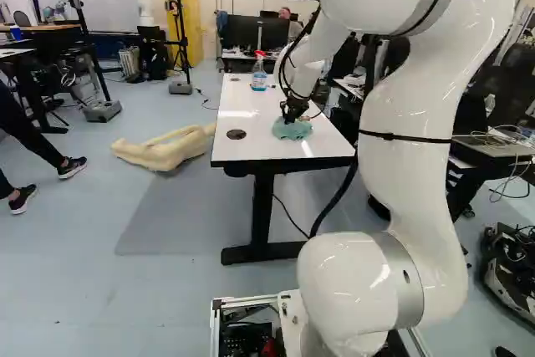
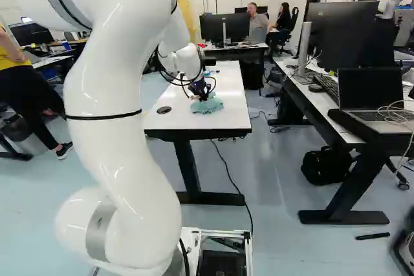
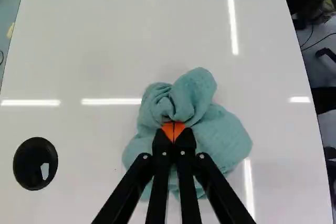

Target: Clean the table with the green towel

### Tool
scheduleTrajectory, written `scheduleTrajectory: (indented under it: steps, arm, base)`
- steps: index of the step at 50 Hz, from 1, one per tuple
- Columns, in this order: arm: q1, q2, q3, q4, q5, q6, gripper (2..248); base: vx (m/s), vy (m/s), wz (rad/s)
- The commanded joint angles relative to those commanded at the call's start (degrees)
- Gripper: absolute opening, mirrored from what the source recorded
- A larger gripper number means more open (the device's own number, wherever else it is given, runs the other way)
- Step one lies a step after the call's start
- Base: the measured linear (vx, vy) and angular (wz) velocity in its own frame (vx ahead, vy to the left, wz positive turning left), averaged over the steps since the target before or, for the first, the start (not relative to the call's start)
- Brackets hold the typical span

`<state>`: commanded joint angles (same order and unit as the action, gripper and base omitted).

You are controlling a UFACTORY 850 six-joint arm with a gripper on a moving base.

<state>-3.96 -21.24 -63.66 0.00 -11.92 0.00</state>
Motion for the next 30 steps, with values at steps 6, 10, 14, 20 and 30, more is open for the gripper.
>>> scheduleTrajectory:
  steps: [6, 10, 14, 20, 30]
  arm:
    - [-0.8, 1.1, 1.4, 0.0, 0.0, 0.0, 20]
    - [-1.3, 2.1, 2.3, 0.0, 0.0, 0.0, 20]
    - [-2.0, 3.2, 3.3, 0.0, 0.0, 0.0, 20]
    - [-2.9, 5.0, 4.5, 0.0, 0.0, 0.0, 20]
    - [-3.5, 7.0, 5.3, 0.0, 0.0, 0.0, 20]
  base:
    - [0.0, 0.0, 0.0]
    - [0.0, 0.0, 0.0]
    - [0.0, 0.0, 0.0]
    - [0.0, 0.0, 0.0]
    - [0.0, 0.0, 0.0]
